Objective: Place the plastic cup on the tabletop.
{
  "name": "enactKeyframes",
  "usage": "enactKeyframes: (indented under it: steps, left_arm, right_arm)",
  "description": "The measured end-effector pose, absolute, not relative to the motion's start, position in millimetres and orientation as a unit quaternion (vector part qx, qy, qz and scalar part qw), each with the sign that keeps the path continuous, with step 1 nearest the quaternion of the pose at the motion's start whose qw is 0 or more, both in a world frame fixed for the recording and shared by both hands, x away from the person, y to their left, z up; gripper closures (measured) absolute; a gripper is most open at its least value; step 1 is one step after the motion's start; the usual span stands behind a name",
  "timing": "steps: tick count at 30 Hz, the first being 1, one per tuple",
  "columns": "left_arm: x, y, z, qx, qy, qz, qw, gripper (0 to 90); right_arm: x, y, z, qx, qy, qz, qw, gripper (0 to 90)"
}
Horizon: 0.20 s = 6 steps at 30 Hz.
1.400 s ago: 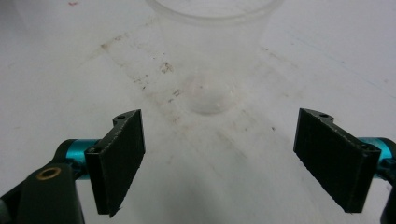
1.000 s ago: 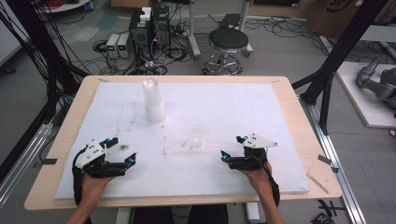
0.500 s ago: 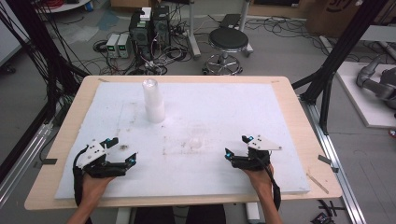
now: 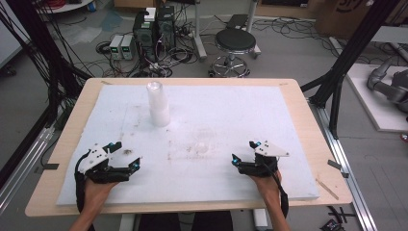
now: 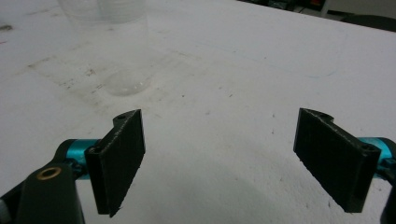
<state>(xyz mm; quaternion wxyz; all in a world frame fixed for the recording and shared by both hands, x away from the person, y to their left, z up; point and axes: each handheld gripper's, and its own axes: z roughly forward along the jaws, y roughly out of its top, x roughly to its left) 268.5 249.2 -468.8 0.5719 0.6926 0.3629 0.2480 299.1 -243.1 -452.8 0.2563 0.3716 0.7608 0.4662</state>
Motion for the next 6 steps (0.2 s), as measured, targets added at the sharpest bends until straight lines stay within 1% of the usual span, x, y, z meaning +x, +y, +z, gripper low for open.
enactKeyframes:
  steps: [6]
  left_arm:
    - [268.0,250.7,-469.1,0.688,0.364,0.245,0.578,5.1]
  right_arm:
    - [297.5,-241.1,-453.3,0.366,0.764,0.462,0.262,16.3]
